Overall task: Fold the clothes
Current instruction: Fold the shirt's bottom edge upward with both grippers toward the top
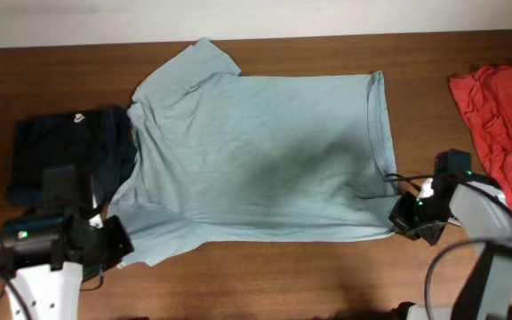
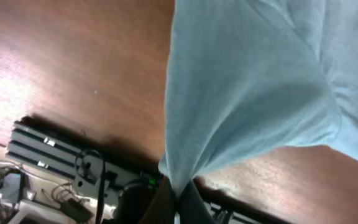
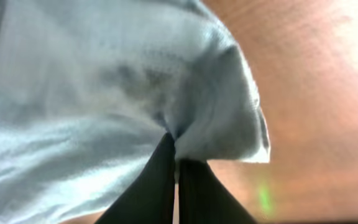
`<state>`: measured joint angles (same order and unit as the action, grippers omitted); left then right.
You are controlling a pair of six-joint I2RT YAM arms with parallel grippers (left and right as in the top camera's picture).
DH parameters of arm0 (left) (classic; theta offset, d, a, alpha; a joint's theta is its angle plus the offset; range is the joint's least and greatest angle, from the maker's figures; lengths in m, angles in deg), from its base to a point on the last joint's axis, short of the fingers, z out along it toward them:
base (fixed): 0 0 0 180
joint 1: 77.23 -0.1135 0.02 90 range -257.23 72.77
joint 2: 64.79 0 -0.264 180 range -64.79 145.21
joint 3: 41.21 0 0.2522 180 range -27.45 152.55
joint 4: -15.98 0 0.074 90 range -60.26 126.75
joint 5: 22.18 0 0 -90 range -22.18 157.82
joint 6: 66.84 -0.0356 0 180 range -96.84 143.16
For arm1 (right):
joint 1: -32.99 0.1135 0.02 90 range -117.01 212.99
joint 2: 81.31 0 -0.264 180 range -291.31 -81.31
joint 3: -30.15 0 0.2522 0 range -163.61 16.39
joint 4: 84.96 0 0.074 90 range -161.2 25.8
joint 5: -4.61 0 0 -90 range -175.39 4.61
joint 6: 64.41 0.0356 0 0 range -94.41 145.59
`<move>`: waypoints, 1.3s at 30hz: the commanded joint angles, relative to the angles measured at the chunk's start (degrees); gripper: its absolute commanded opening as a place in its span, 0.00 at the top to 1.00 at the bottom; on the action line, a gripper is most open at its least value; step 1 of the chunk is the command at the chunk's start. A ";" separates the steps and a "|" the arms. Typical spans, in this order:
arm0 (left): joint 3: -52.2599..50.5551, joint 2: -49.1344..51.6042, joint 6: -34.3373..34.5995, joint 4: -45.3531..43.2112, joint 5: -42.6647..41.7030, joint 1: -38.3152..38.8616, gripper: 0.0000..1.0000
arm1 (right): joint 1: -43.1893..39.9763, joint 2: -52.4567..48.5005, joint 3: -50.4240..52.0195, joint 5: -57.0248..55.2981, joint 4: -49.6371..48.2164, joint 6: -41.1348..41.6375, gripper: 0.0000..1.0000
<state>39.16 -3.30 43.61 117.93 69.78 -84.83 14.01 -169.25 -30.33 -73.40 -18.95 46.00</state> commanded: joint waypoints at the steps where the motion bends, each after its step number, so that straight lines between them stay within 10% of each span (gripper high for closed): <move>1: 4.90 -1.77 0.48 2.60 0.87 -1.49 1.00 | -0.17 7.87 -3.08 -3.67 3.61 -1.33 0.96; 10: 13.20 -1.75 0.50 6.75 1.42 -1.46 0.99 | -0.17 18.82 -4.74 -3.72 14.32 -0.48 0.96; 35: 13.16 34.60 -5.57 -28.85 -4.33 2.99 0.99 | 2.97 -4.17 -4.74 19.30 -28.98 -4.74 0.94; 39: 13.20 36.85 -8.92 -33.33 -4.20 3.82 0.94 | 3.21 -4.33 -4.92 19.30 -33.48 -4.76 0.78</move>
<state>51.64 32.94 38.47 86.37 65.91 -81.52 16.94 -173.45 -34.35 -55.39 -50.97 41.58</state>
